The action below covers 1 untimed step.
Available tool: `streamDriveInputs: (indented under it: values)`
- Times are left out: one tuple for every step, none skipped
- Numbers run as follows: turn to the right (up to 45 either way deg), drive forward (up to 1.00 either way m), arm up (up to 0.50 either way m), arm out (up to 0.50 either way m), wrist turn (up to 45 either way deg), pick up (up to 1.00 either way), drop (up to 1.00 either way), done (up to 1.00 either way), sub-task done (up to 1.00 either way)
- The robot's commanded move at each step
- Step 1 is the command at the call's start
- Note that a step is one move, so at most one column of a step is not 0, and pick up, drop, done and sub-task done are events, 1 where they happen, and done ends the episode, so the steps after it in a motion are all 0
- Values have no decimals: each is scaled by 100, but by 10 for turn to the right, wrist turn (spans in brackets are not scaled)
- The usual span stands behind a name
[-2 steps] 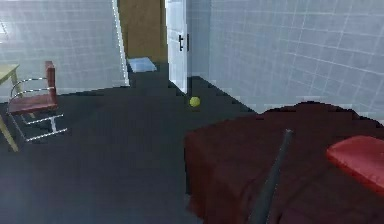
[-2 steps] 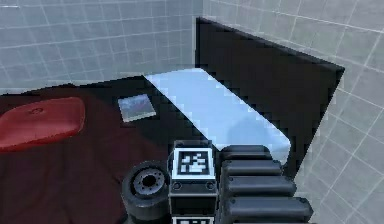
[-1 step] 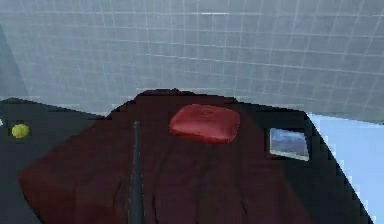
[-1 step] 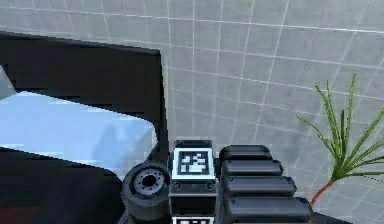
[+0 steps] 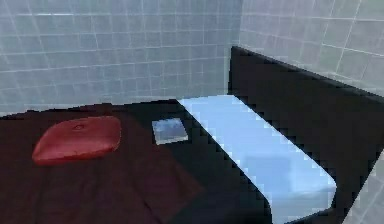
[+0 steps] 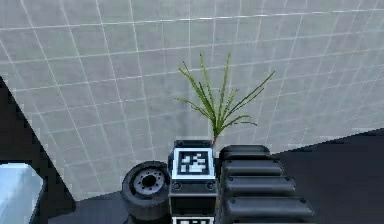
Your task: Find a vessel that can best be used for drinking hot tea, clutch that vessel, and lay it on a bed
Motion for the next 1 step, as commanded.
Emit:
streamDriveInputs:
  values:
    - [-450, 0, 0, 0, 0, 0, 0, 0, 0]
